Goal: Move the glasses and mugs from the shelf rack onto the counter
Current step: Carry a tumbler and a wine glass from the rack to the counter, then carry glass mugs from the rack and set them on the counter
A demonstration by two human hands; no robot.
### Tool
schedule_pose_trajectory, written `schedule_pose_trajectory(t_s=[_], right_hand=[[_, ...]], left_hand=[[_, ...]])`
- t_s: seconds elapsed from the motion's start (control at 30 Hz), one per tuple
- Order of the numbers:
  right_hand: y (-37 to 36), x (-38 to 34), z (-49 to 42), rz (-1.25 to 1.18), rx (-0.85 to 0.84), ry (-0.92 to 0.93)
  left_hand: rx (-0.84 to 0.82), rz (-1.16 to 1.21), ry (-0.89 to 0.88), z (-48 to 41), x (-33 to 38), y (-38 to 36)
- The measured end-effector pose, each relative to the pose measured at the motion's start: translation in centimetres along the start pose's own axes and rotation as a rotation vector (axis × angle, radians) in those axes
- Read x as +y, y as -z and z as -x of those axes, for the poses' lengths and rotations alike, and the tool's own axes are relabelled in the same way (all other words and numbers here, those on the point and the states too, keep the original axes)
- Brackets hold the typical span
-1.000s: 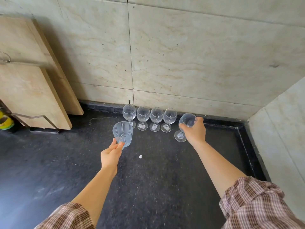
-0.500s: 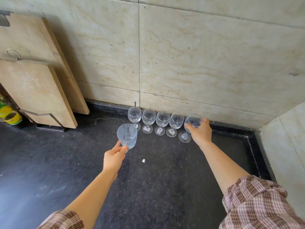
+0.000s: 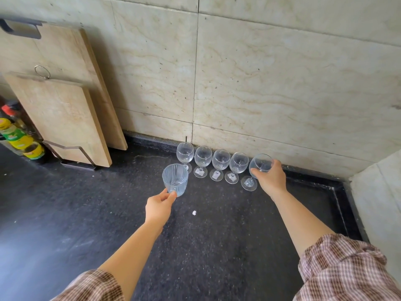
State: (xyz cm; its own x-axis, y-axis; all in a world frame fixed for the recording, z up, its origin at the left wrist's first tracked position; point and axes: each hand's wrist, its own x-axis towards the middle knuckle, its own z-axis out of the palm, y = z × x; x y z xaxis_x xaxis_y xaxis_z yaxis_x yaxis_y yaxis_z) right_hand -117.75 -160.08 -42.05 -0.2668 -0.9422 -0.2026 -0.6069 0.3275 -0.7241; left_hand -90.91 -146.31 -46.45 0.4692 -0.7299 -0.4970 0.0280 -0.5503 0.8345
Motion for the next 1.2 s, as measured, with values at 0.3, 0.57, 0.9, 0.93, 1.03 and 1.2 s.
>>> schedule_pose_trajectory(t_s=[0.3,0.57,0.9,0.93,1.03,1.2], right_hand=[[-0.3,-2.8,3.9,0.181,0.077,0.339],[-6.5,-6.9,13.0,0.282,-0.265,0.606],[-13.3,-12.4,31.0,0.449,-0.564,0.882],[-14.1,-13.0,33.5,0.450,-0.586,0.907],[-16.5,-14.2,41.8,0.477,-0.653,0.984],[-20.2,-15.9,57.2,0.498,-0.757,1.173]], left_hand=[[0.094,-0.219,-0.024,1.4,1.4,1.8],[0.199,-0.302,-0.084,5.9,2.4,7.7],[0.373,-0.387,-0.143,15.4,-3.2,23.4],[0.400,-0.415,-0.145,16.8,-4.2,25.6],[0.476,-0.496,-0.138,21.9,-7.9,32.4],[0.621,-0.575,-0.078,31.5,-14.5,43.4]])
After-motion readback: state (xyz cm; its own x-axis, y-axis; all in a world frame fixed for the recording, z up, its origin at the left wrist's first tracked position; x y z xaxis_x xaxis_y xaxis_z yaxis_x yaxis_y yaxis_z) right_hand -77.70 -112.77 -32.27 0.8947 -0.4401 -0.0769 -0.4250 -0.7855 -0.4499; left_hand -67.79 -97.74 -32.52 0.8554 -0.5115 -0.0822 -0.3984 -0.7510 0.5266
